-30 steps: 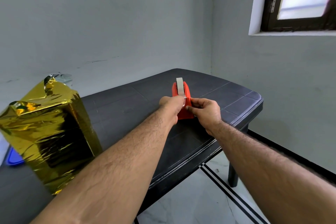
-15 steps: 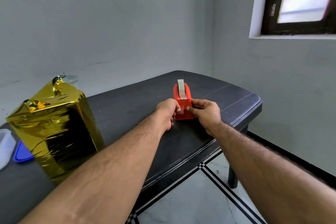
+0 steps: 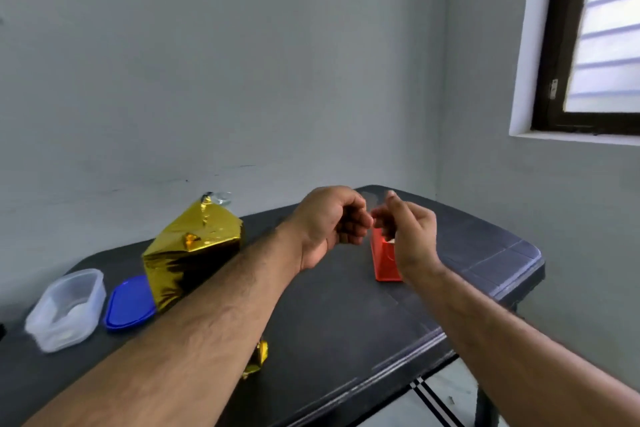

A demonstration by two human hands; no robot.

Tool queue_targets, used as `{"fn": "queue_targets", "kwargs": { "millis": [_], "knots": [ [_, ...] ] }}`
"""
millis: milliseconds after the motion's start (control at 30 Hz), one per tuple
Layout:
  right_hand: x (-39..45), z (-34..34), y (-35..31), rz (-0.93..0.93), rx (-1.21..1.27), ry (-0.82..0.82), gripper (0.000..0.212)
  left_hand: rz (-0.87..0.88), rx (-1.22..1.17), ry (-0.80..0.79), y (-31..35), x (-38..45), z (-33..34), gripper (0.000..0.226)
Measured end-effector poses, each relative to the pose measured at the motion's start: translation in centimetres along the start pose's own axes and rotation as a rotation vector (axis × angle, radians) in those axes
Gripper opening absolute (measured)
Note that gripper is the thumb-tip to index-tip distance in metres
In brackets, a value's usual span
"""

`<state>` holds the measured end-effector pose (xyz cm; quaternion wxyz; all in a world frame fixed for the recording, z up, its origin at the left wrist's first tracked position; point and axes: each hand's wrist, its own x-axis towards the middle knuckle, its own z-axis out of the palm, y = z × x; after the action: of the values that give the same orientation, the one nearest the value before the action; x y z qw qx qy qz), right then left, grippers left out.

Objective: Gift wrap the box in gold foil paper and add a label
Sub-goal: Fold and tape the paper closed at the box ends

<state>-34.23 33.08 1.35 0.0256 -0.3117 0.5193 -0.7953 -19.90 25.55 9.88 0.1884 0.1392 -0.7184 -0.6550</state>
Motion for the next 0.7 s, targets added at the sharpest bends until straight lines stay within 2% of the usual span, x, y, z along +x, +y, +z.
{"fn": "queue_targets", "kwargs": {
  "millis": [100,200,333,467,533,700],
  "knots": [
    [-0.4,3.5,-5.6,0.207,0.235,-0.328,0.057,0.016,0.177,0.078,3.5,-1.9,-2.3,0.02],
    [-0.6,5.9,-8.9,0.18,0.23,-0.472,0.052,0.015,0.311,0.159,6.8,-3.4,-5.2,0.019],
    [-1.4,9.3,-11.4,0.15,0.093,-0.485,0.025,-0.028,0.473,0.189,9.8,-5.3,-9.1,0.017],
    [-2.5,12.7,-12.5,0.156,0.023,-0.513,0.014,-0.068,0.539,0.194,11.1,-7.6,-12.4,0.019],
    [-3.1,14.3,-12.8,0.155,0.056,-0.494,0.003,-0.103,0.478,0.218,11.3,-9.0,-13.7,0.02],
    [-4.7,17.3,-12.6,0.181,0.189,-0.409,0.01,-0.111,0.238,0.385,10.7,-11.2,-16.6,0.033]
  ]
}}
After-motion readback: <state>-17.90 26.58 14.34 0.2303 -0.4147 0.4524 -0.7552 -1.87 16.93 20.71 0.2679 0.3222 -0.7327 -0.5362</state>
